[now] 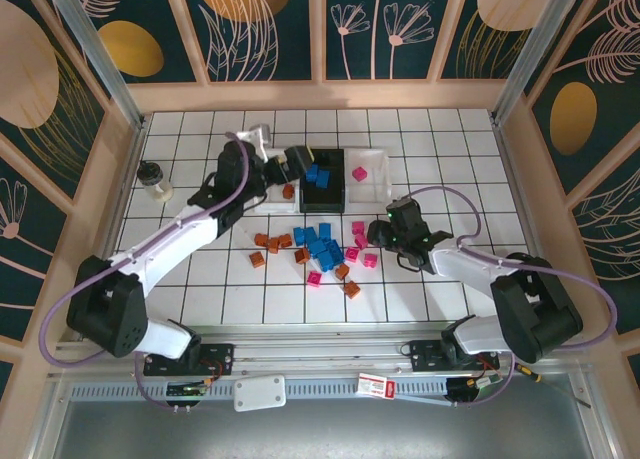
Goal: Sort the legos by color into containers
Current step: Pick up the lego from the center of the table.
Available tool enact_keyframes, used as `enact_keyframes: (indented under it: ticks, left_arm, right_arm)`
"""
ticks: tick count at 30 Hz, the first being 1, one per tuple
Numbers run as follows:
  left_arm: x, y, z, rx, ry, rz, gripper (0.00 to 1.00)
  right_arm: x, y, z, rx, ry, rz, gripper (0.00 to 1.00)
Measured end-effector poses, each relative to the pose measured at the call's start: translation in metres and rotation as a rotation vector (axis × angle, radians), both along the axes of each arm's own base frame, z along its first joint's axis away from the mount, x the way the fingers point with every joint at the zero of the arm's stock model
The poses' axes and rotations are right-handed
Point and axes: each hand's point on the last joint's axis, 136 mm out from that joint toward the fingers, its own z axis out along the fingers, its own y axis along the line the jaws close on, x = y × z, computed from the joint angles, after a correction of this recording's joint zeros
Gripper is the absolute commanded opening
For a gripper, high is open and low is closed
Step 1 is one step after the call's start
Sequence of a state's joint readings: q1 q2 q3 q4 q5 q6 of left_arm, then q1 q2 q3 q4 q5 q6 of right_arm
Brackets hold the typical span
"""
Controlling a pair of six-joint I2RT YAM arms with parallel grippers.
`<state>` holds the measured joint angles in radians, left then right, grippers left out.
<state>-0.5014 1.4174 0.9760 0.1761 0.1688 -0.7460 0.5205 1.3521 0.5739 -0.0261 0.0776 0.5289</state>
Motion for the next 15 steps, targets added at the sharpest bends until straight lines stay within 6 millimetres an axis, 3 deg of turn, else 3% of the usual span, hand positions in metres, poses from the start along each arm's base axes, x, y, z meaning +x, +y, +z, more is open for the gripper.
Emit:
enact_keyframes:
  ticks: [3, 5, 10, 15]
  left_arm:
    - [-0.025, 0.014, -0.041, 0.036, 0.083, 0.003, 0.98]
    - [-0.040, 0.022, -0.056, 0.052, 0.118, 0.006, 0.99]
    - [-0.066, 0.037, -0.055, 0.050, 0.112, 0.008, 0.99]
    - [-0.080, 0.050, -0.058, 0.053, 0.103, 0.037, 0.98]
  right_arm:
    - [-0.003, 0.001, -0.011, -0.022, 0.027, 0.019, 0.61]
    - [-0.004, 0.001, -0.019, -0.038, 0.047, 0.031, 0.59]
    - [-0.005, 0.000, -0.029, -0.068, 0.062, 0.050, 0.51]
    - [0.000, 0.006, -0.026, -0.059, 0.039, 0.079, 0.35]
